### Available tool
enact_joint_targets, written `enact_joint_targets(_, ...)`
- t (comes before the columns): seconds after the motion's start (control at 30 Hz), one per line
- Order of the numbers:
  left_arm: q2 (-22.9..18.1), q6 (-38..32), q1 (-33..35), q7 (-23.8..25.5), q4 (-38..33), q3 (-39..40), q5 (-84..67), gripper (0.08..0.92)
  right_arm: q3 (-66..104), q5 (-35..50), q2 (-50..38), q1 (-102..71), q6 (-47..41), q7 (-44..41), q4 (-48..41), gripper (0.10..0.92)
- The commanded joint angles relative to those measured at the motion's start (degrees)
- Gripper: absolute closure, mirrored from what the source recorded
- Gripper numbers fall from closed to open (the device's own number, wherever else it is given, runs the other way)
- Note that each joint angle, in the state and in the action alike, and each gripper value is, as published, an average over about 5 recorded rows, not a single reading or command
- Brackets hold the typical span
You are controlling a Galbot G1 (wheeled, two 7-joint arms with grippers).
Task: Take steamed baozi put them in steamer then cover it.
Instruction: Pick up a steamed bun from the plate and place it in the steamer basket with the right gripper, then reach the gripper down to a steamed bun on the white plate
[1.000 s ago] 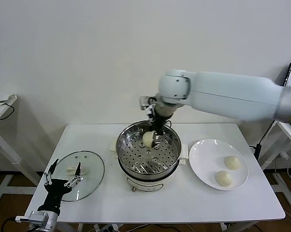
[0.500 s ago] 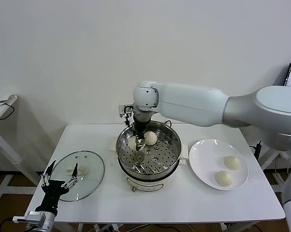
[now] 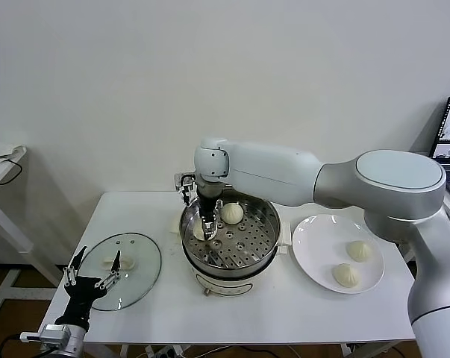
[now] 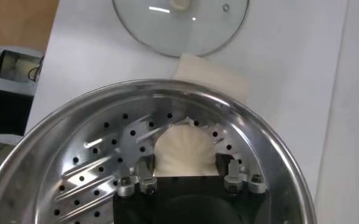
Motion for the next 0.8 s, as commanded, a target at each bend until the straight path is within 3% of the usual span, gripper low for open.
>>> enact_joint_targets(0.03, 0.05, 0.03, 0.14, -0.01, 0.04, -0.19, -0.01, 0.177, 0.51, 0.42, -3.16, 1.37, 0.24, -0.73, 2.72, 0.204)
enact_joint_targets(0.37, -0.05, -0.05, 1.21, -0.19, -1.56, 0.52, 0.33, 0.177, -2.27, 5.66, -26.93, 15.35, 3.53, -6.83, 21.32, 0.203)
enact_joint_targets(0.6, -0.59, -0.12, 1.71, -0.37, -2.10, 1.23, 1.05, 0.177, -2.87, -1.76, -43.99, 16.22, 7.47, -11.79, 27.86, 0.203)
enact_joint_targets(0.8, -0.78, -0.20, 2.01, -0.38, -2.39, 1.06, 1.17, 0.177, -1.06, -13.81, -53.04, 8.93, 11.88, -15.01, 28.76, 0.203)
